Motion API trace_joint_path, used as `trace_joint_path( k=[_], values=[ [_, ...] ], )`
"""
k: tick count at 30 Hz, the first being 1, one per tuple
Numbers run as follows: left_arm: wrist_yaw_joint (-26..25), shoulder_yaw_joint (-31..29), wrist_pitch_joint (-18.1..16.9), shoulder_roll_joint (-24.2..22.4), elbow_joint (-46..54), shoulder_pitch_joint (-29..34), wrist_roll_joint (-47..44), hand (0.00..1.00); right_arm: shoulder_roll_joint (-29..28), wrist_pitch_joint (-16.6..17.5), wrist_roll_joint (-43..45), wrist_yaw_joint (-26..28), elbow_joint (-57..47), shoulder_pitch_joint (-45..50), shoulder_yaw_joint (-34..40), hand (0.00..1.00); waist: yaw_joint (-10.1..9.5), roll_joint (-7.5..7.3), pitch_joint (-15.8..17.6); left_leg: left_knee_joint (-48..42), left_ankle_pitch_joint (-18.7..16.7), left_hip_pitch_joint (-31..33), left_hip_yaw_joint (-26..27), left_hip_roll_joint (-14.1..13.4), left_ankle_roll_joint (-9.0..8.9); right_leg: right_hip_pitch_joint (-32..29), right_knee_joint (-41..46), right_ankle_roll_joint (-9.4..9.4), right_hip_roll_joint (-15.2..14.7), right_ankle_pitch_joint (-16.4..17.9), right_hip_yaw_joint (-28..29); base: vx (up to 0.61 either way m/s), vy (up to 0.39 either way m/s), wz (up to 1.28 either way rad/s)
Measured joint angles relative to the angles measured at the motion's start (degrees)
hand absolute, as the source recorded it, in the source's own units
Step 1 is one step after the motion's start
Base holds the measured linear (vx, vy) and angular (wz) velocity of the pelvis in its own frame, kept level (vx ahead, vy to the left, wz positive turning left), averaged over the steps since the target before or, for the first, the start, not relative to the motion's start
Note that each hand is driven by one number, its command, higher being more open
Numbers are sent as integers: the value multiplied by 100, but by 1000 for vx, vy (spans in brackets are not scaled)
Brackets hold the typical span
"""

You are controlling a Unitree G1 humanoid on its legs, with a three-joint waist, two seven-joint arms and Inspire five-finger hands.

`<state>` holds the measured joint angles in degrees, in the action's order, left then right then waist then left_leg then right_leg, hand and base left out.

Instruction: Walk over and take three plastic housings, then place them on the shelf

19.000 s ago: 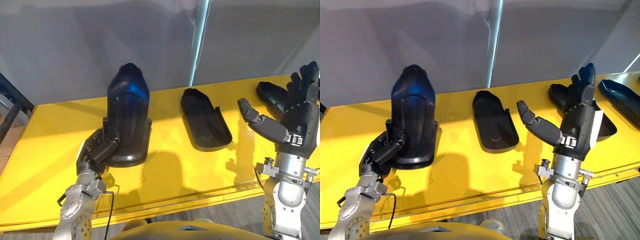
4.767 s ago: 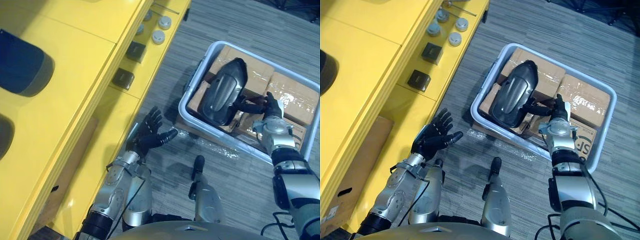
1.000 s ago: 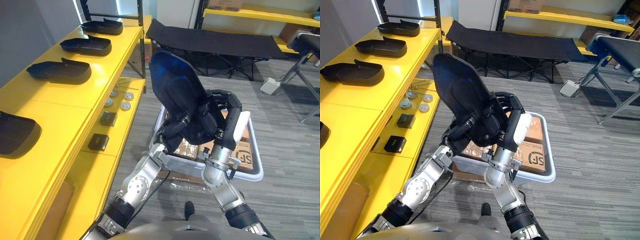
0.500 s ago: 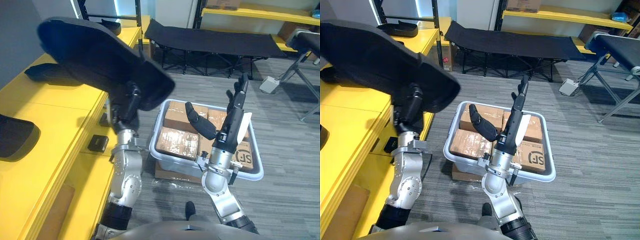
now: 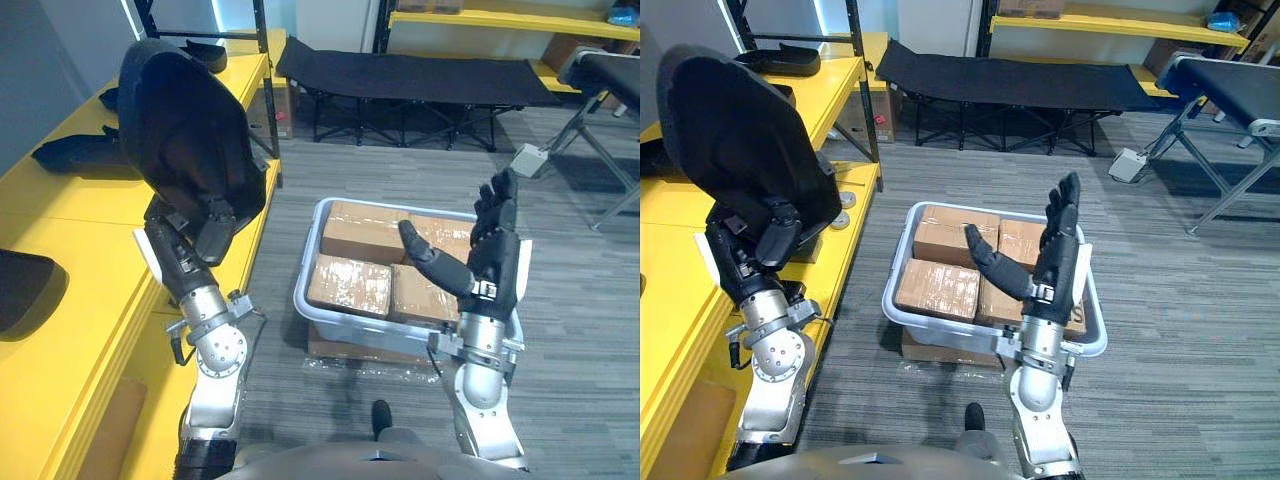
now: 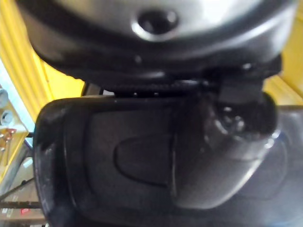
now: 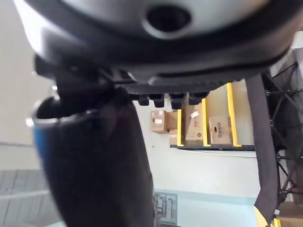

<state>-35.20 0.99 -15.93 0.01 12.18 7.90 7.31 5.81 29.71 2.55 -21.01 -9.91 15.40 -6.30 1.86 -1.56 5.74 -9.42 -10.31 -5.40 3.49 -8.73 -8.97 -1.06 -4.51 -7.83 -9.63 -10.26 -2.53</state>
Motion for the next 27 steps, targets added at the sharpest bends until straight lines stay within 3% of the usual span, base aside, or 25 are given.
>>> trace_joint_path(
  k=[6, 9, 15, 20, 22, 23, 25, 27],
  values=[
    [671, -338, -47, -3, 767, 611, -299, 0, 0, -1, 287, 380, 0, -61, 116, 100, -77, 158, 4, -31, 3, 105, -123, 4, 11, 12, -2, 38, -20, 31, -141, -8, 8, 10],
    [1003, -522, -56, -1, 1052, 677, -418, 0, 71, -65, 216, 484, 25, -238, 79, 100, -221, 262, 9, -38, 62, 192, -429, 2, 15, 140, -3, 25, -39, 23, -492, -7, -11, 41],
    [1244, -1157, -14, -5, 1327, 1147, -741, 0, 276, -163, 229, 590, 61, -797, 26, 100, -495, 333, 52, -48, 119, 223, -800, -8, 16, 402, -3, 56, -44, 98, -920, -35, -27, 38],
    [1768, -1807, 247, -130, 1330, 1628, -1760, 0, 343, -574, 249, 844, 64, -927, -7, 100, -782, 344, 89, -237, 175, 530, -1322, 49, 247, 684, 0, 77, -72, 255, -1599, -32, -32, 72],
    [2163, -1824, 303, -185, 1330, 1714, -1935, 0, 337, -741, 355, 863, 65, -903, 66, 100, -728, 272, 106, -476, 389, 828, -847, 138, 510, 935, 0, 71, -236, 372, -2196, 6, -11, 159],
    [2567, -1793, 330, -194, 1397, 1752, -2032, 0, 346, -896, 343, 859, 65, -912, 224, 100, -754, 269, 125, -389, 535, 881, -603, 125, 519, 1085, 33, 37, -313, 411, -2611, 9, -1, 146],
    [2867, -1789, 328, -196, 1640, 1955, -2086, 0, 313, -1080, 210, 875, 66, -929, 236, 100, -956, 297, 132, -168, 722, 882, -679, 166, 290, 1142, 57, -50, -350, 479, -2741, -7, 15, 93],
    [3117, -1773, 321, -190, 1825, 2035, -2085, 0, 261, -1199, 72, 940, 64, -887, 224, 100, -954, 285, 144, -8, 779, 891, -713, 226, 331, 1153, 235, -156, -425, 665, -2697, 4, 24, 72]
  ],
)
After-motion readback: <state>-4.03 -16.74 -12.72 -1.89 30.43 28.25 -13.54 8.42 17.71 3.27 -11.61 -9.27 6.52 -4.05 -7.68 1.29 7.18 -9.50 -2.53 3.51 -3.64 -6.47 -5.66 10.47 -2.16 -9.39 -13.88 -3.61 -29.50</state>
